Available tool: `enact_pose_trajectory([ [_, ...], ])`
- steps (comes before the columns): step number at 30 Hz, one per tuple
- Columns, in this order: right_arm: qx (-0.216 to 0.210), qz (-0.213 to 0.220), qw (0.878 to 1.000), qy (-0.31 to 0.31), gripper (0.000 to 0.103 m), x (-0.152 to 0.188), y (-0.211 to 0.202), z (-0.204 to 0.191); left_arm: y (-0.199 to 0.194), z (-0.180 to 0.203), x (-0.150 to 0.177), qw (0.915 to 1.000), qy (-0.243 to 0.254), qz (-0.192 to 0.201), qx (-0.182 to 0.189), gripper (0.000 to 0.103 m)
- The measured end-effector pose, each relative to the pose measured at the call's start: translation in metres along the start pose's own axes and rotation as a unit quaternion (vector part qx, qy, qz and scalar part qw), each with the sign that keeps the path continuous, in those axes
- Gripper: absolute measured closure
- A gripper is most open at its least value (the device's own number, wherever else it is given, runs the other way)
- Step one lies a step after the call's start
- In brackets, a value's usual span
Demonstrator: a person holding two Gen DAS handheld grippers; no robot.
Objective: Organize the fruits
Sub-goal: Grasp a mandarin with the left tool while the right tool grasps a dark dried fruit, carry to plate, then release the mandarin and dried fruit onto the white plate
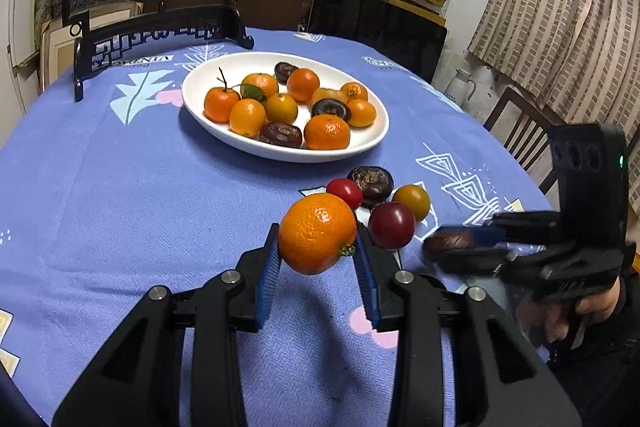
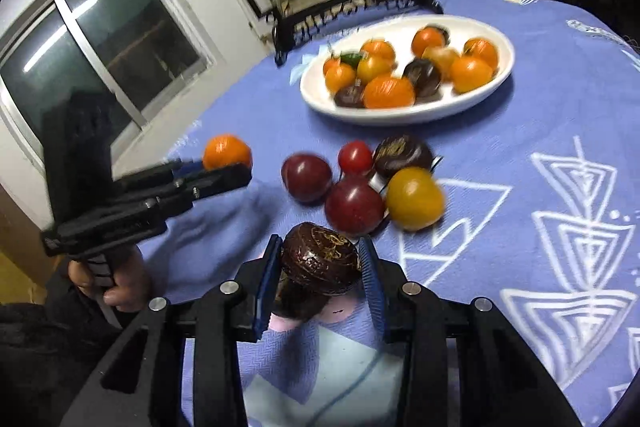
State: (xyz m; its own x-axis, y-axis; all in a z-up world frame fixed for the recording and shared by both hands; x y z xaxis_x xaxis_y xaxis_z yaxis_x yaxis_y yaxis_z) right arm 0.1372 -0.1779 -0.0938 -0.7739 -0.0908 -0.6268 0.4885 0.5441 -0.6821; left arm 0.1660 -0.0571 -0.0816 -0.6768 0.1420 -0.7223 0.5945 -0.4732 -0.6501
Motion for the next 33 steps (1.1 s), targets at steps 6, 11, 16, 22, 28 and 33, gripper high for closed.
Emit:
enact_pose_trajectory([
  [6,0.012,0.045,0.999,0.016,0.064,-0.048,-0.032,0.027,-0.005,-0.003,-0.026,0.9999,0.008,0.01,-0.009,0.069],
  [11,0.014,0.072,0.997,0.035,0.064,-0.104,-0.03,0.049,0.014,-0.006,-0.064,0.9995,0.019,0.007,-0.024,0.069],
  [16,0.036,0.077,0.995,0.057,0.064,-0.155,0.008,0.075,0.06,-0.011,-0.106,0.9993,0.02,-0.007,-0.029,0.068],
  [22,0.073,0.073,0.992,0.067,0.061,-0.184,0.064,0.106,0.11,-0.026,-0.118,0.9988,0.002,-0.039,-0.03,0.068],
  [28,0.085,0.102,0.99,0.045,0.046,-0.174,0.051,0.106,0.086,-0.026,-0.116,0.9997,0.011,0.006,-0.019,0.023],
  [33,0.075,0.136,0.987,0.035,0.04,-0.151,0.012,0.094,0.054,-0.014,-0.081,0.9991,0.043,-0.001,-0.005,0.022],
])
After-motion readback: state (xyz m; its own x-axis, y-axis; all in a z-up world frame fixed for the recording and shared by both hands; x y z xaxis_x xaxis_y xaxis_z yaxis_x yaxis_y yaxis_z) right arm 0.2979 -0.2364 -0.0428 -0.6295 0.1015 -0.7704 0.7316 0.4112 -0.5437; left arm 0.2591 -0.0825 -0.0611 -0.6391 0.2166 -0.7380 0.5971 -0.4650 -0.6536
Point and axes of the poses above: each gripper's, at about its wrist camera, not at the fingertips, and y roughly the way its jaws point, z to its right, x to its underside, the point moved 9 cm from there along y, roughly the way its jaws point, and after that the axes turned 2 degrees about x, right-handed, at the moved point
